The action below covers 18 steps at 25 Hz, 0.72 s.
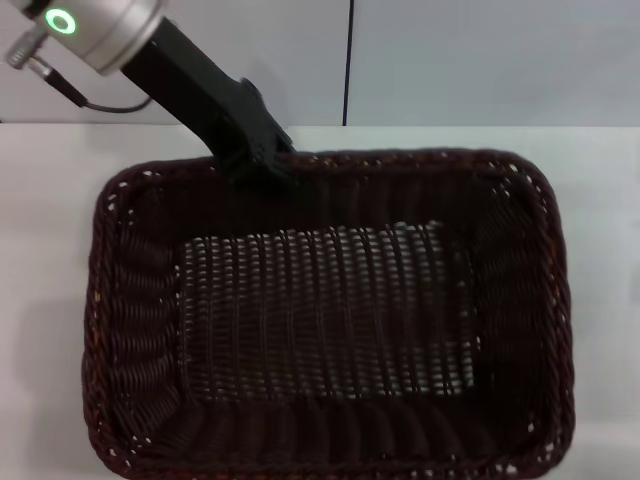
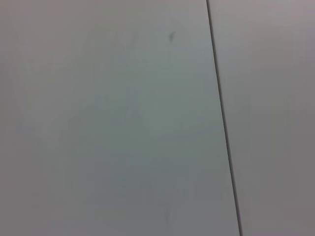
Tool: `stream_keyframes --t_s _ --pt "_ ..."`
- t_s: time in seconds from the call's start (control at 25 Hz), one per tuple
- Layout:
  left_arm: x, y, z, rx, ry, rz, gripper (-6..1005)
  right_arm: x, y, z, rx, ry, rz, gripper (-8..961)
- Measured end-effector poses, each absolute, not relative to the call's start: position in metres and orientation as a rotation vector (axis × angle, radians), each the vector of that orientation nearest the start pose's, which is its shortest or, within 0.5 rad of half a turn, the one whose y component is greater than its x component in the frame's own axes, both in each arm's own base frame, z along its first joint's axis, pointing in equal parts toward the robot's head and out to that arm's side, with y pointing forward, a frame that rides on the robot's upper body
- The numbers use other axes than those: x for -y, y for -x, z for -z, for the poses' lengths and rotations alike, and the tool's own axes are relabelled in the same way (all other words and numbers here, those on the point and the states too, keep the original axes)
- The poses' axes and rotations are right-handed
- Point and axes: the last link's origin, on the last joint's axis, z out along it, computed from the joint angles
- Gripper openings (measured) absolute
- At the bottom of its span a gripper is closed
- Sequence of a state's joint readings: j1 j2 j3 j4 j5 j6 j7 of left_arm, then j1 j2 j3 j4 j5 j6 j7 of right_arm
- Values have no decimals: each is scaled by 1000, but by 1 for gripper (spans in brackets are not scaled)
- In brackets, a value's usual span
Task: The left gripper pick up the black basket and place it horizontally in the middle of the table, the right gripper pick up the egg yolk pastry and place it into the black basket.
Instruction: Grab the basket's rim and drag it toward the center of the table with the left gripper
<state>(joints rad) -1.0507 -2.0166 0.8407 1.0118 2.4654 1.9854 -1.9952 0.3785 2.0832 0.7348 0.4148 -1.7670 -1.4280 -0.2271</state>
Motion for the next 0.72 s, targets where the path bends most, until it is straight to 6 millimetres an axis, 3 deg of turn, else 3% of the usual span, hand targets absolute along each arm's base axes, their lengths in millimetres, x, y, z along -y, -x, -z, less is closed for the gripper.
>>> stream_keyframes --t_s 0.28,0.72 --pt "-380 89 -23 363 3213 -306 197 -316 -305 -23 -409 1124 -739 614" --pt "-386 89 -17 356 3167 -306 203 -315 -305 -24 -402 1123 -739 613"
